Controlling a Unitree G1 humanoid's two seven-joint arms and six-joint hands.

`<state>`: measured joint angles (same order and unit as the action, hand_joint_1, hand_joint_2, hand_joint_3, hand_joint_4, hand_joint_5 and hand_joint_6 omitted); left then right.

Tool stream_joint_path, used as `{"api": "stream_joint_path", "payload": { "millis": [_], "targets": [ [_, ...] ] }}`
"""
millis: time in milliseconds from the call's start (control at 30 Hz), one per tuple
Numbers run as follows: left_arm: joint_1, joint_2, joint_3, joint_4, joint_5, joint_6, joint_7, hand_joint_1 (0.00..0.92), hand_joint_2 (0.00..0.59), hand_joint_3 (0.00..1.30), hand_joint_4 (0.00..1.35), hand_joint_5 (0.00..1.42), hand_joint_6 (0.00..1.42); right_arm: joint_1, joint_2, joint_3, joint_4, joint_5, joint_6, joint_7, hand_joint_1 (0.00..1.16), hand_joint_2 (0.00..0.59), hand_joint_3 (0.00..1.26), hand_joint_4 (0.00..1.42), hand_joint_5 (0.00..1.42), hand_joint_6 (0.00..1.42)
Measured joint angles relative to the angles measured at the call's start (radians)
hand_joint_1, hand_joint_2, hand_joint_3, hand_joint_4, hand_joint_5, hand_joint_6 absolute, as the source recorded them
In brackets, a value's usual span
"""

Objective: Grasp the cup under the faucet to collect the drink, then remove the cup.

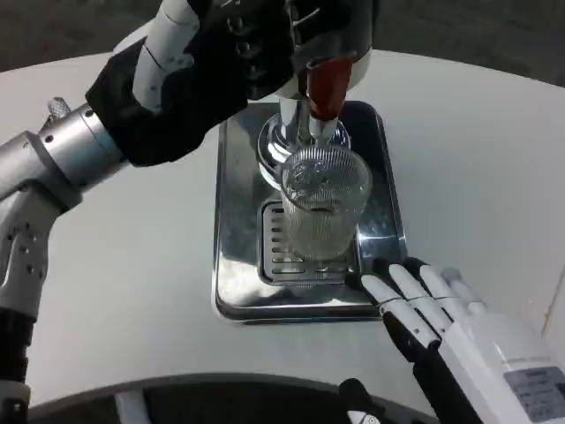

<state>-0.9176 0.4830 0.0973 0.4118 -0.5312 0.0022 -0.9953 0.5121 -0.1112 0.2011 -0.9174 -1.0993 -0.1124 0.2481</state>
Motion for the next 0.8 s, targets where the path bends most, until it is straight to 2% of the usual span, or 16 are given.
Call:
{"api": "stream_joint_path", "payload": {
  "millis": [167,567,667,800],
  "targets": [
    [0.000,-0.026,-0.006,0.010,0.038,-0.005,-0.028,0.000,0.078,0.00,0.00,0.03,0.00,0.000,0.010,0.000,0.000,0.000,0.006,0.003,0.44,0.464,0.11,0.04,0.01,0.00],
    [0.013,-0.019,-0.006,-0.046,0.108,-0.040,-0.043,0.000,0.076,0.00,0.00,0.05,0.01,-0.004,0.021,0.001,0.000,0.006,0.007,0.007,0.44,0.464,0.12,0.04,0.02,0.00],
    [0.031,-0.007,-0.007,-0.077,0.137,-0.087,-0.044,0.000,0.075,0.00,0.00,0.05,0.01,-0.004,0.023,0.004,0.000,0.006,0.008,0.009,0.44,0.464,0.12,0.04,0.02,0.01],
    [0.050,0.033,-0.023,-0.124,0.226,-0.210,-0.042,0.000,0.074,0.00,0.00,0.05,0.01,-0.005,0.025,0.006,0.000,0.006,0.009,0.011,0.44,0.464,0.12,0.04,0.02,0.01]
  ]
}}
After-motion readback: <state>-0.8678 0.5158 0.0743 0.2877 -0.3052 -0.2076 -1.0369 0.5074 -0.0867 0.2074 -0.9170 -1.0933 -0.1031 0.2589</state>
